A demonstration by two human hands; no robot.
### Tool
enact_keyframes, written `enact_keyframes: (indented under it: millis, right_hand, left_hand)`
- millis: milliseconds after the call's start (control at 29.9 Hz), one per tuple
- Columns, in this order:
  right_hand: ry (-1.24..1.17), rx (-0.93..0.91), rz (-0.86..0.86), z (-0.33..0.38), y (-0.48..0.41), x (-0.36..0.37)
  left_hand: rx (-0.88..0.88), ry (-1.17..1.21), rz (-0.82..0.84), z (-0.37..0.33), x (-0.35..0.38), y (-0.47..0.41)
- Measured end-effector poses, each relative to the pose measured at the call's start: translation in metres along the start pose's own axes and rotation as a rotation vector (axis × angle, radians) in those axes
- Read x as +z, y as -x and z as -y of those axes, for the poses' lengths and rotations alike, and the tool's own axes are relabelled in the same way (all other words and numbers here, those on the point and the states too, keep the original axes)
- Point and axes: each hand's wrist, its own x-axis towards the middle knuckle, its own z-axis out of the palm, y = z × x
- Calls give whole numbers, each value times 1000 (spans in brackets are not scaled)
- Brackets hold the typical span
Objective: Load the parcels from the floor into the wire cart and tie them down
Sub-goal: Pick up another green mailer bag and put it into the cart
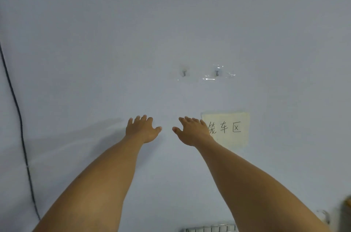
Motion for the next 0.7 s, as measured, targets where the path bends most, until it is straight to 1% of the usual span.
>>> enact_keyframes:
  millis: [67, 234, 467, 601, 701]
  right_hand:
    - [-22, 4, 67, 1, 2, 34]
    - [-47, 2, 223, 3, 12, 139]
    - [-57, 7, 509, 3, 45, 315]
    - [-109, 75, 686, 2, 80, 428]
    - [-195, 193, 823, 4, 117, 524]
  left_hand:
    - [-4, 16, 56, 5, 34, 1]
    - [-25, 44, 219, 23, 146, 13]
    - [-74, 79, 510, 51, 332, 48]
    - [-117, 157, 655, 67, 454, 86]
    - [-206, 255, 765, 83, 551, 126]
